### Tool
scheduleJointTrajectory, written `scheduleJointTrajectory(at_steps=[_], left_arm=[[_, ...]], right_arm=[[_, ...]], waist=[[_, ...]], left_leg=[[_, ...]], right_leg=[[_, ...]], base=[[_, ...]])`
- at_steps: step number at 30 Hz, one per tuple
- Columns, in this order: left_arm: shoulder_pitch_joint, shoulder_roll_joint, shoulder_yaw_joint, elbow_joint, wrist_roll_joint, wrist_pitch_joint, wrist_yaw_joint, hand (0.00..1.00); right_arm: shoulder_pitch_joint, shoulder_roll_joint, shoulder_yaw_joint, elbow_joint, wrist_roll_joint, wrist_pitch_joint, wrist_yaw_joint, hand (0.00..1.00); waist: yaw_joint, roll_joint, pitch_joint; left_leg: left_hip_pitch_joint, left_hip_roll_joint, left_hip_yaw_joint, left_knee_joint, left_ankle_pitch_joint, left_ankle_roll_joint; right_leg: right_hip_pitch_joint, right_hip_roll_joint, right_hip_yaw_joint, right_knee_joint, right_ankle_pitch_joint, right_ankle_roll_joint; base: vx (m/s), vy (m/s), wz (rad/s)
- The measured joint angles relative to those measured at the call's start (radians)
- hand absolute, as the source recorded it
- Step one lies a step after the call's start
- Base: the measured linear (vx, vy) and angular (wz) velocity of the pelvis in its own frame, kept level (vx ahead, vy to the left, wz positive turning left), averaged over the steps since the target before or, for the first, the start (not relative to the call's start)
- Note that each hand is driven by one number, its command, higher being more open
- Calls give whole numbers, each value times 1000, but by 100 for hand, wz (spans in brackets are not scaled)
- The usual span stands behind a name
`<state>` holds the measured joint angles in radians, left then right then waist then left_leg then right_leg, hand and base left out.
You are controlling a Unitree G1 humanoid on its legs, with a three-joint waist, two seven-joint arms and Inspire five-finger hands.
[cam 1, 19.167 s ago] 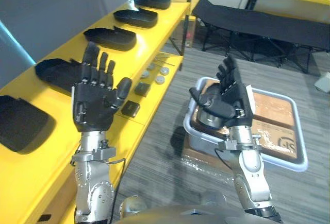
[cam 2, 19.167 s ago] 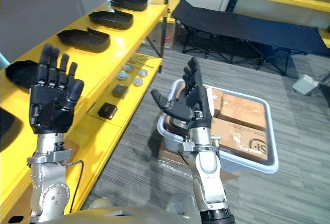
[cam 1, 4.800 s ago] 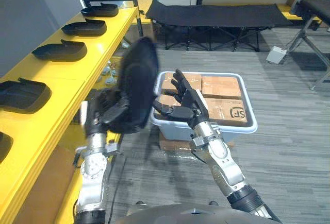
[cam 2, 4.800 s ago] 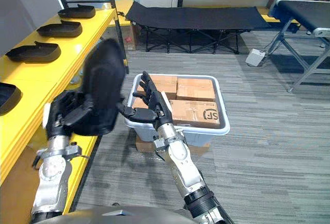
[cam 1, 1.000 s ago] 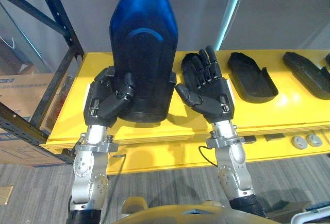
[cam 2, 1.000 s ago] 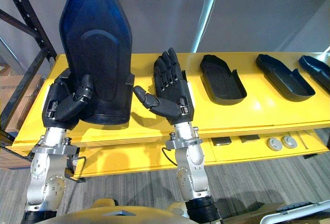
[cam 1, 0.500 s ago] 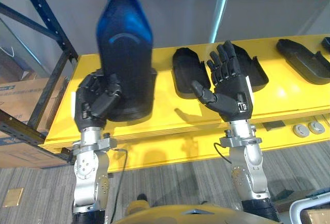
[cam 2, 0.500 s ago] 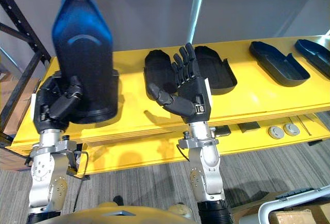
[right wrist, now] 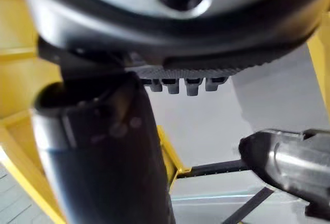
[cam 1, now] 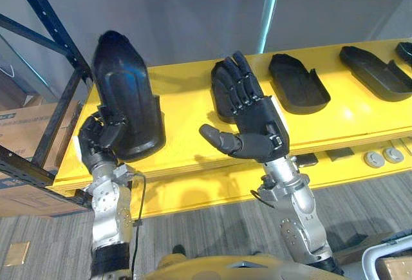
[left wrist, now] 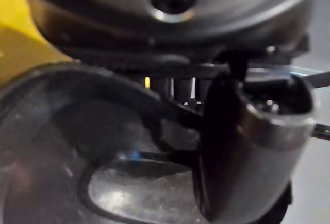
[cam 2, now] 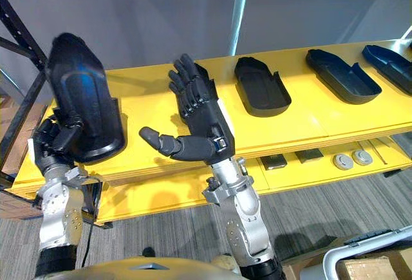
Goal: Walk over and take three plastic housings, then place them on the shelf
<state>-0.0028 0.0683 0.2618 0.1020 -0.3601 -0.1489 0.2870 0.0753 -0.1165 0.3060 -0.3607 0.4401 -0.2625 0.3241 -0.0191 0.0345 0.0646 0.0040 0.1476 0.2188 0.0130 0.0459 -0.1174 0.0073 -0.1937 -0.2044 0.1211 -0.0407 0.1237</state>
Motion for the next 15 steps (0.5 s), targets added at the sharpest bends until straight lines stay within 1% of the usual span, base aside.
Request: scheduleJointTrajectory(at_steps=[2,7,8,10,11,13,15], left_arm=[[-38,4,-4,35,-31,1,0,0],[-242,22,-15,226,-56,8,-10,0],[-264,26,-15,243,-67,10,-9,0],[-343,33,-16,297,-75,30,-3,0],[-358,36,-17,305,-76,37,1,0],[-414,60,-18,335,-79,65,16,0],[-477,91,-16,370,-79,106,38,0]], right_arm=[[-48,-6,21,0,4,2,21,100],[-163,-7,116,29,39,30,42,100],[-177,-7,127,34,38,35,43,100],[-222,-7,156,37,39,46,52,100],[-232,-7,160,37,39,48,54,100],[-269,-7,173,37,39,58,56,100],[-294,-7,186,34,39,65,56,100]], waist=[[-11,3,0],[-20,21,9],[-24,24,12],[-30,34,32],[-33,36,36],[-42,43,59],[-42,46,81]], left_leg=[[-13,0,4,1,5,1],[-54,-5,5,-1,30,3],[-61,-7,5,-1,33,5],[-77,-16,8,-9,40,4],[-80,-16,12,-13,42,3],[-85,-15,44,-17,50,3],[-90,-15,78,-17,55,4]], right_leg=[[-22,-1,6,13,0,0],[-96,-13,17,82,-11,-5],[-107,-15,18,92,-13,-6],[-146,-26,25,133,-23,-6],[-155,-30,26,143,-27,-6],[-175,-37,31,168,-33,-6],[-201,-42,49,189,-34,-6]], base=[[-68,2,-6],[-86,-2,0],[-87,11,3],[-83,13,3],[-81,-1,6],[-81,-2,0],[-62,3,-14]])
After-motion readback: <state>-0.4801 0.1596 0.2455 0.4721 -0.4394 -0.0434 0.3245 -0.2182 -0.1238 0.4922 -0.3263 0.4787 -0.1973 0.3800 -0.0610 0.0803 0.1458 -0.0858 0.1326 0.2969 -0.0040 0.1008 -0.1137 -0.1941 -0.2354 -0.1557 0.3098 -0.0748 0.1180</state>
